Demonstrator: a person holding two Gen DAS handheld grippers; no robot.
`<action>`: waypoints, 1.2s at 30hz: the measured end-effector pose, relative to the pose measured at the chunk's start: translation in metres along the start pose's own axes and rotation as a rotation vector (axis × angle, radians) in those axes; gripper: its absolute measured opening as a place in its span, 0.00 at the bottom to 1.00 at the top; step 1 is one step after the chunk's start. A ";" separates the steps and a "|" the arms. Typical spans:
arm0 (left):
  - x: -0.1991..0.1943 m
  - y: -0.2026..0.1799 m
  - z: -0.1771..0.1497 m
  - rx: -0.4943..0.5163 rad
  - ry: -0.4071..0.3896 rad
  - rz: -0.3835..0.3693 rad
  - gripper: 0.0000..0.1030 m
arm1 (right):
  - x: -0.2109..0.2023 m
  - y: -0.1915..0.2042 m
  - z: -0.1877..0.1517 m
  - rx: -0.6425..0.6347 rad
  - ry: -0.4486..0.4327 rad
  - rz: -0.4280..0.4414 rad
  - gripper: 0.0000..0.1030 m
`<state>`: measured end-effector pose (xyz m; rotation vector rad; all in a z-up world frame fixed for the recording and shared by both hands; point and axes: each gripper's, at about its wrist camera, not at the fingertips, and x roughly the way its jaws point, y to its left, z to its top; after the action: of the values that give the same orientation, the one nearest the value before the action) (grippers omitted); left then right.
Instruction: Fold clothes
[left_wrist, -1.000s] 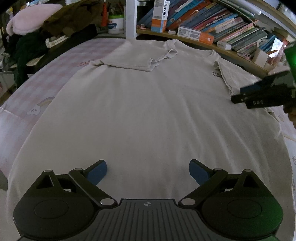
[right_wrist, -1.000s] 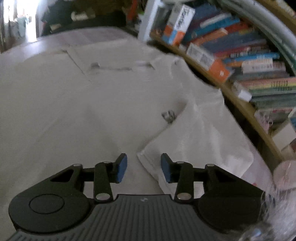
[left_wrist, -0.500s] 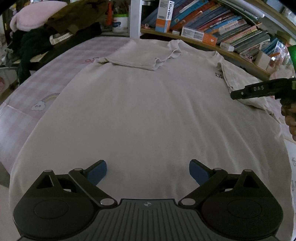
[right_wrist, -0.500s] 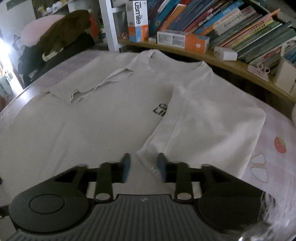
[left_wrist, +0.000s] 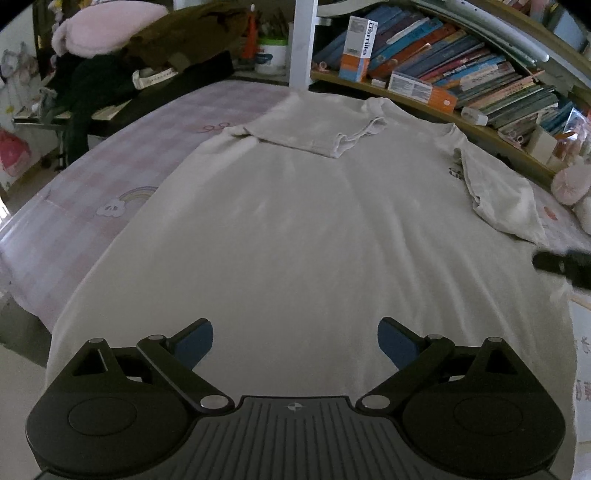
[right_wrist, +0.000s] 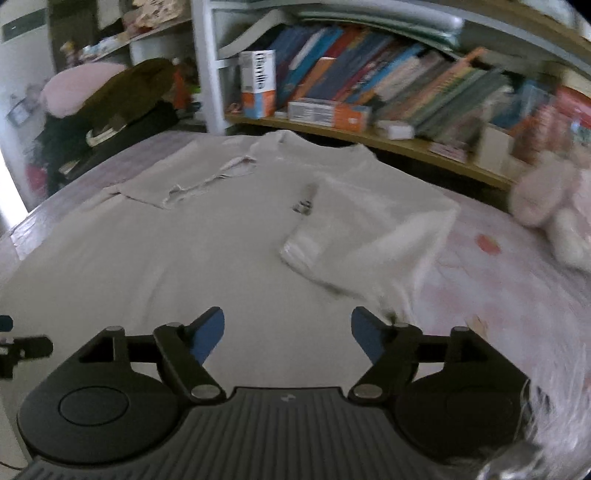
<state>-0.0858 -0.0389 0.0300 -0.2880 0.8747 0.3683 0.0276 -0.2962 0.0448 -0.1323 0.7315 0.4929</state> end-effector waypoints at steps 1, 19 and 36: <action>0.000 0.001 0.001 0.002 0.001 -0.008 0.95 | -0.006 0.003 -0.007 0.011 0.001 -0.022 0.77; -0.037 0.082 0.006 0.232 -0.152 -0.202 0.95 | -0.094 0.115 -0.067 0.170 -0.132 -0.357 1.00; -0.036 0.198 -0.023 0.193 -0.013 -0.270 0.53 | -0.123 0.181 -0.115 0.303 0.004 -0.388 0.72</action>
<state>-0.2069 0.1231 0.0255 -0.2205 0.8394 0.0345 -0.2063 -0.2175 0.0516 0.0099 0.7546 0.0093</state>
